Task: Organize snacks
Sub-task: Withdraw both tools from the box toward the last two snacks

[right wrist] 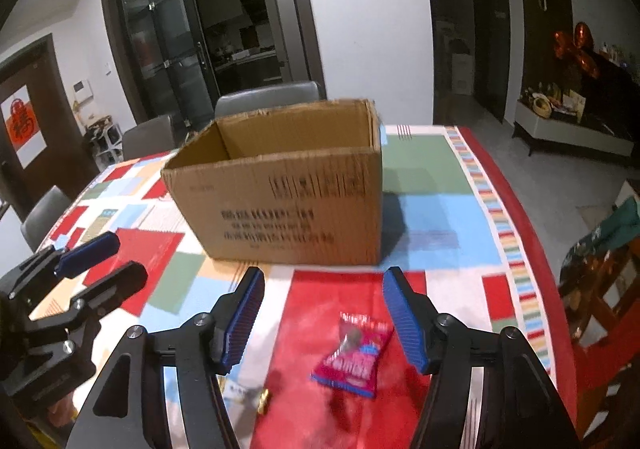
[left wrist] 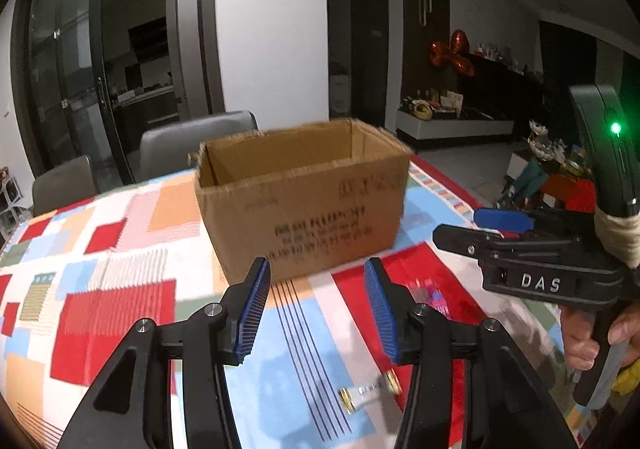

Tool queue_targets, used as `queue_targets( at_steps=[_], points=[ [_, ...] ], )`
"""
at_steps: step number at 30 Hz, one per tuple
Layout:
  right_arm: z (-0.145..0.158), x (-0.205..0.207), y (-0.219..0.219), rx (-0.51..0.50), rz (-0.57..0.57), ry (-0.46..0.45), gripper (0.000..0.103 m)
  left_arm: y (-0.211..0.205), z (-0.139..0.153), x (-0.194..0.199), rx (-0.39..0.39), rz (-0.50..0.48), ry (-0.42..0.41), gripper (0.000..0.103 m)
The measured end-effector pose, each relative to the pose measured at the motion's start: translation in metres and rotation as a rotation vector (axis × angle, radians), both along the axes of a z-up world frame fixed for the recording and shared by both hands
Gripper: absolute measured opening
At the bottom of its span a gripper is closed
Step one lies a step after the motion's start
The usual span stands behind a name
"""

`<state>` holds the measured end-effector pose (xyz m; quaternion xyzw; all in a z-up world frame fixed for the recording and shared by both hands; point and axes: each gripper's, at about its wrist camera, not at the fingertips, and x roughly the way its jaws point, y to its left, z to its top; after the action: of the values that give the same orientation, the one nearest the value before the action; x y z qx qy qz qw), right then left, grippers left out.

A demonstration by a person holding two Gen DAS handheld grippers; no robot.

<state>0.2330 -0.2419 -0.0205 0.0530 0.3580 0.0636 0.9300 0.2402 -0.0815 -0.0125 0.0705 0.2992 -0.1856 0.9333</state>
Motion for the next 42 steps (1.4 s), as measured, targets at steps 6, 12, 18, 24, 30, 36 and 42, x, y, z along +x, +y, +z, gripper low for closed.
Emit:
queue_targets(
  at_steps=[6, 12, 18, 24, 30, 36, 42],
  points=[
    [-0.027, -0.016, 0.001, 0.002, -0.023, 0.045, 0.063, -0.008, -0.036, -0.015, 0.01, -0.053, 0.087, 0.048],
    [-0.056, -0.023, 0.001, -0.004, -0.033, 0.109, 0.063, -0.012, -0.067, -0.023, 0.026, -0.095, 0.158, 0.048],
    [-0.073, -0.029, 0.003, -0.01, -0.034, 0.145, 0.063, -0.017, -0.092, -0.026, 0.042, -0.145, 0.227, 0.048],
    [-0.085, -0.032, 0.004, -0.017, -0.038, 0.18, 0.063, -0.021, -0.11, -0.024, 0.062, -0.192, 0.253, 0.048],
    [-0.094, -0.033, 0.005, -0.022, -0.049, 0.2, 0.063, -0.025, -0.12, -0.019, 0.105, -0.213, 0.233, 0.048],
    [-0.101, -0.03, 0.004, 0.002, -0.052, 0.221, 0.063, -0.031, -0.126, -0.014, 0.123, -0.228, 0.222, 0.049],
    [-0.104, -0.029, 0.003, 0.01, -0.059, 0.23, 0.063, -0.035, -0.127, -0.007, 0.106, -0.237, 0.226, 0.048]
  ],
)
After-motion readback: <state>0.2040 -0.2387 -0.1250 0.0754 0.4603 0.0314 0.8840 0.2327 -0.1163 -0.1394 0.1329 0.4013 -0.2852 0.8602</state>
